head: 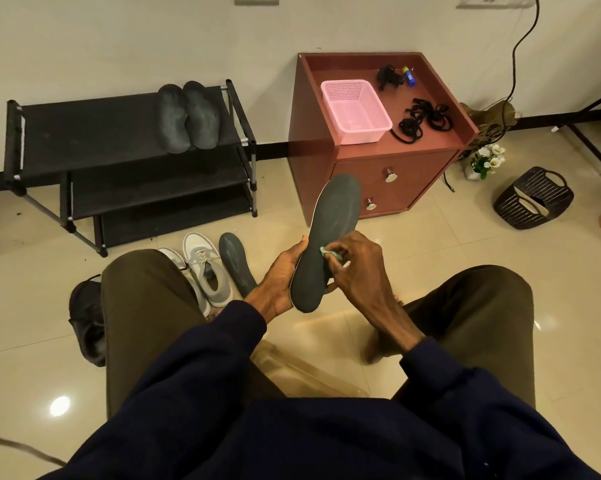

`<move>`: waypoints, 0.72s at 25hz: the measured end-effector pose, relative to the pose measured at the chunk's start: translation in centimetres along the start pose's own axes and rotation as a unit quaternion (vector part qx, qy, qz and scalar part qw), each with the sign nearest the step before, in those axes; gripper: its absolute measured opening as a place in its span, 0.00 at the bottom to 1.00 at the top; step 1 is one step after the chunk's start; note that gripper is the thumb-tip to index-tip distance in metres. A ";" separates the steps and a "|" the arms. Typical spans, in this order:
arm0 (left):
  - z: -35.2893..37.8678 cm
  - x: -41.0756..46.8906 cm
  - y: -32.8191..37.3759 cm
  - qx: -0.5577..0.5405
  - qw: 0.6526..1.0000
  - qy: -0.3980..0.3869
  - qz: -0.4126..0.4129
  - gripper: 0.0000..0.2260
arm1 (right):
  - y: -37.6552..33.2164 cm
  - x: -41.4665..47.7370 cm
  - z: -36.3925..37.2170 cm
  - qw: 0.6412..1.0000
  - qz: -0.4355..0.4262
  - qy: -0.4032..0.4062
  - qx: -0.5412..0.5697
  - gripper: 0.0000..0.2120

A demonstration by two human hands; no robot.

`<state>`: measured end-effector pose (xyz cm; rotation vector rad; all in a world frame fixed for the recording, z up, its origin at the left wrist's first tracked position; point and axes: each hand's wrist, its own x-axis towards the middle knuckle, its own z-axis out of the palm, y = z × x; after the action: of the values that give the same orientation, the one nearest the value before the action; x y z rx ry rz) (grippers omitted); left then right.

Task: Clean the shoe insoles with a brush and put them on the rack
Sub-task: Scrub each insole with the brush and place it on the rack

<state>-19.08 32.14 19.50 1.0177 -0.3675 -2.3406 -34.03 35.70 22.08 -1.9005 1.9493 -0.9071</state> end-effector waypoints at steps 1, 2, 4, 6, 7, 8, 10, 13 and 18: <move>-0.1 0.1 -0.1 0.006 1.000 0.004 0.001 0.24 | 0.0 -0.3 0.2 1.000 -0.005 0.004 0.002 0.06; -0.2 0.2 -0.1 0.013 1.000 0.013 0.008 0.24 | -0.4 -0.7 0.4 1.000 -0.016 -0.014 0.009 0.06; -0.4 0.3 -0.2 0.017 1.000 0.021 0.015 0.22 | -1.5 -1.7 0.7 0.993 -0.041 -0.104 0.039 0.07; -0.7 0.2 -0.2 0.003 1.000 0.020 0.019 0.22 | -2.3 -1.8 0.4 0.975 -0.039 -0.206 0.068 0.06; -0.8 0.1 -0.3 0.006 0.999 0.022 0.025 0.21 | -2.3 -1.5 0.1 0.969 -0.033 -0.234 0.069 0.06; -0.8 0.1 -0.3 0.012 0.999 0.027 0.030 0.21 | -2.1 -1.0 -0.2 0.970 -0.027 -0.235 0.056 0.06; -0.7 0.3 -0.3 0.031 0.998 0.031 0.039 0.21 | -1.2 0.0 -0.5 0.985 -0.020 -0.171 -0.003 0.06; -0.4 0.4 -0.3 0.035 0.998 0.031 0.044 0.21 | -0.6 0.3 -0.3 0.997 -0.021 -0.065 -0.040 0.06; -1.0 0.5 -0.2 -0.013 0.999 -0.008 0.030 0.27 | -2.6 -2.0 -0.5 0.962 -0.036 -0.260 0.075 0.05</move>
<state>-18.69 31.99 18.38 0.9632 -0.3670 -2.2962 -31.99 37.90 23.57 -1.8876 1.4676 -0.4830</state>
